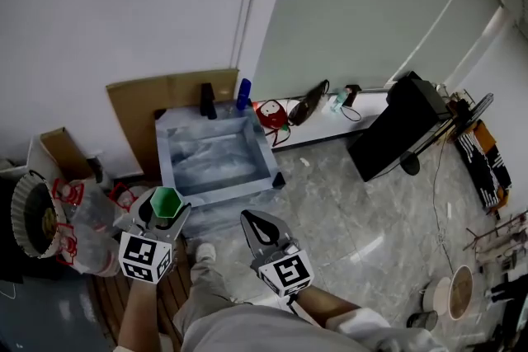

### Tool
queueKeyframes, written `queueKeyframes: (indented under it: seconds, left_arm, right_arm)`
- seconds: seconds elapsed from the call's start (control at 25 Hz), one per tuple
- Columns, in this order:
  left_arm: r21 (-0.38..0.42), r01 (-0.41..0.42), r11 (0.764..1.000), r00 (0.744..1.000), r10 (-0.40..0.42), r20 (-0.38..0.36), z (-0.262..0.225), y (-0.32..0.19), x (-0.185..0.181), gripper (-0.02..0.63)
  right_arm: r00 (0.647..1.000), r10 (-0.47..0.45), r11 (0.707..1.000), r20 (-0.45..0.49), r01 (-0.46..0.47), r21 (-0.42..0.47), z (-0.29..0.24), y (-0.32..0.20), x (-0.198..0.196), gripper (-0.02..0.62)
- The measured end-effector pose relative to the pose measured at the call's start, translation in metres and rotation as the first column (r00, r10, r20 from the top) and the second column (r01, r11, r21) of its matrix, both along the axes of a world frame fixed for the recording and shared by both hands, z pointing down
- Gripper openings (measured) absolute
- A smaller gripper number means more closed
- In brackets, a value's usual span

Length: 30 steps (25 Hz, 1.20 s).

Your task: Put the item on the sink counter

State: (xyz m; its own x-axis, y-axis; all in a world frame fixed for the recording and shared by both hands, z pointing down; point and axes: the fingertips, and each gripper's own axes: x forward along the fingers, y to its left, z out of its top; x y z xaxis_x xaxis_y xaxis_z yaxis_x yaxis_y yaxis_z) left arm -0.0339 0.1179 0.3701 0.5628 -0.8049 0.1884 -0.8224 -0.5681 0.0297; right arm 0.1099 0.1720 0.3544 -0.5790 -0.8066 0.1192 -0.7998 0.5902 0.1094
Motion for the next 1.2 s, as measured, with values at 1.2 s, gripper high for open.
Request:
queueKeyframes:
  seconds: [1.2]
  left_arm:
    - [-0.089, -0.052, 0.995, 0.998, 0.054, 0.021, 0.064, -0.285, -0.028, 0.316]
  right_arm:
    - [0.999, 0.037, 0.994, -0.037, -0.041, -0.102, 0.043, -0.305, -0.051, 0.003]
